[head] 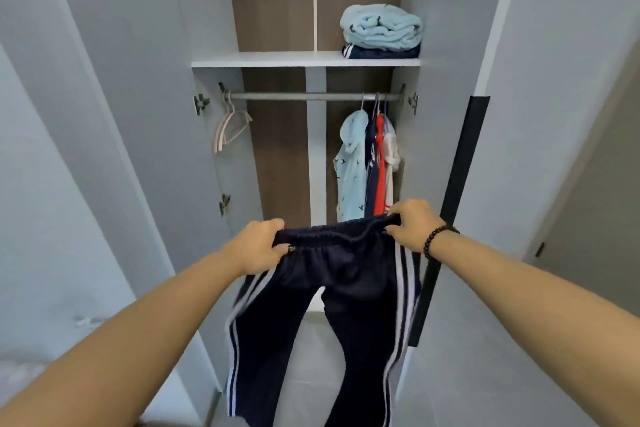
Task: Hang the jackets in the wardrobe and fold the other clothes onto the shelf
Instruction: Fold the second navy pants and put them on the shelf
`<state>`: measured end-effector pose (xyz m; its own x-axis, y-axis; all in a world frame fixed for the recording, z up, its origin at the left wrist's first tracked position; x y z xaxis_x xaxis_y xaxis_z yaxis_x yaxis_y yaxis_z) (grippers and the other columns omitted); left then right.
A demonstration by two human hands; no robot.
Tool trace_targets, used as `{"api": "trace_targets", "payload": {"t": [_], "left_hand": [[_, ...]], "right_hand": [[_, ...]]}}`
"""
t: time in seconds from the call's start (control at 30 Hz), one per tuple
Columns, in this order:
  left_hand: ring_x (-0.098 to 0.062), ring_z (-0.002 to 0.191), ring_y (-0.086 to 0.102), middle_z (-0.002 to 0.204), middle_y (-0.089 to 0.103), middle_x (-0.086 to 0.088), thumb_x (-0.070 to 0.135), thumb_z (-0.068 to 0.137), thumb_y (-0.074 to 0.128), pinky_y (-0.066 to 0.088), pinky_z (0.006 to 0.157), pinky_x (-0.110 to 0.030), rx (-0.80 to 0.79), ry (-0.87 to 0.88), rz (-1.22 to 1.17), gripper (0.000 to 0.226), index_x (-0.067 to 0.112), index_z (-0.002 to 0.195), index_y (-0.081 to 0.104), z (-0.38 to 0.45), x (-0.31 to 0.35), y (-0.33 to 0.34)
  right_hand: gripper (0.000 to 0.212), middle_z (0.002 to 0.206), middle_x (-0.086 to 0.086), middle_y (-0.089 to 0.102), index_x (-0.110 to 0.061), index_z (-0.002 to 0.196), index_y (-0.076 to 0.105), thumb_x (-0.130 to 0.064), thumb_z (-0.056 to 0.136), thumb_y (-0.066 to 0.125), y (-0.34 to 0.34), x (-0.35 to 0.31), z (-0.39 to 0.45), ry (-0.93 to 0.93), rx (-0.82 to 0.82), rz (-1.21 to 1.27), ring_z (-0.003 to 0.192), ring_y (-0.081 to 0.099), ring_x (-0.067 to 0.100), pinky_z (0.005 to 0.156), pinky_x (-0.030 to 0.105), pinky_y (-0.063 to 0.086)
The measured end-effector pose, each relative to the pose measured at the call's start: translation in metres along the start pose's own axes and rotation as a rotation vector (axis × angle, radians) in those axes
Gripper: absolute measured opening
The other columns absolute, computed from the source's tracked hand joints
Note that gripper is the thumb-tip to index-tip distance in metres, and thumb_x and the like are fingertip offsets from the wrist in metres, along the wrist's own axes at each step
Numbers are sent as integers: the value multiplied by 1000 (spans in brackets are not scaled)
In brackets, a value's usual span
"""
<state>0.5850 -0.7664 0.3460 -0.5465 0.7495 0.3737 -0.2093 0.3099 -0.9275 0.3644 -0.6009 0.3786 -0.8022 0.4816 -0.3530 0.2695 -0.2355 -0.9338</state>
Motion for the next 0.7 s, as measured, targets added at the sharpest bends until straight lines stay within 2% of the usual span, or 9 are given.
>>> {"api": "trace_targets", "payload": {"t": [0.03, 0.1, 0.2, 0.27, 0.37, 0.43, 0.5, 0.6, 0.7], "left_hand": [[-19, 61, 48, 70, 50, -2, 25, 94, 61, 35, 54, -30, 49, -52, -154, 27, 15, 77, 42, 3, -1, 3], [-15, 61, 45, 70, 48, 0, 25, 91, 65, 34, 56, -28, 101, -127, -393, 29, 15, 75, 42, 7, -1, 6], [-14, 72, 56, 82, 58, 0, 29, 88, 68, 44, 66, -27, 157, -167, -688, 22, 15, 88, 52, 2, 4, 15], [-16, 84, 68, 92, 69, -4, 29, 87, 71, 54, 77, -29, 192, -155, -858, 15, 18, 92, 62, -2, 12, 17], [-19, 86, 74, 95, 76, -3, 31, 82, 77, 59, 76, -32, 92, -274, -1076, 18, 18, 95, 75, -8, 21, 23], [-24, 85, 74, 92, 77, -7, 30, 79, 79, 60, 76, -36, 32, -455, -1173, 32, 9, 102, 72, -14, 20, 30], [-29, 88, 73, 92, 76, -10, 28, 78, 79, 59, 81, -41, 18, -529, -1242, 37, 4, 106, 71, -19, 27, 34], [-30, 90, 72, 94, 76, -12, 29, 80, 79, 58, 85, -41, 46, -478, -1313, 35, 5, 104, 72, -25, 45, 34], [-29, 92, 72, 98, 75, -13, 29, 87, 70, 58, 82, -37, 64, -337, -1365, 29, 5, 104, 73, -29, 66, 28]], "right_hand": [[23, 68, 1, 54, -12, 65, 55, -13, 86, 65, 7, 3, 0, 41, 27, 92, 69, 55, 19, 49, 19, 36], [27, 67, 0, 51, -17, 62, 50, -13, 85, 64, 17, 10, 1, 115, 59, 231, 63, 50, 14, 47, 19, 32], [8, 77, 2, 56, -13, 80, 55, -10, 84, 60, 13, 14, 3, 191, 108, 430, 71, 54, 18, 50, 23, 35], [9, 83, 4, 59, -12, 91, 56, -9, 83, 58, 7, 12, 3, 204, 114, 492, 69, 53, 17, 50, 23, 36], [12, 80, 1, 57, -10, 92, 55, -8, 81, 58, 0, 5, -1, 208, 82, 528, 63, 50, 15, 46, 23, 37], [10, 74, 1, 52, -10, 86, 52, -5, 80, 58, -2, -1, -6, 211, 42, 552, 56, 46, 16, 40, 20, 38], [8, 77, 3, 56, -10, 86, 51, -7, 81, 57, -1, -9, -11, 206, -25, 572, 56, 49, 18, 39, 20, 39], [29, 88, 5, 64, -26, 110, 55, -14, 84, 59, 2, -27, -22, 195, -126, 698, 57, 59, 18, 41, 23, 46], [41, 99, 6, 65, -31, 121, 50, -14, 85, 62, 1, -53, -31, 95, -188, 832, 59, 67, 23, 46, 27, 51]]}}
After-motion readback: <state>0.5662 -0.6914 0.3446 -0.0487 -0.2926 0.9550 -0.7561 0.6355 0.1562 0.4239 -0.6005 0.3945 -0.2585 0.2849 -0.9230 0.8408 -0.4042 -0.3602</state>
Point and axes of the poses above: each hand's wrist, its own z-axis towards the middle knuckle, its own y-axis out of the palm, x = y × z, the point moved 5 cm from there along z, towards the middle knuckle
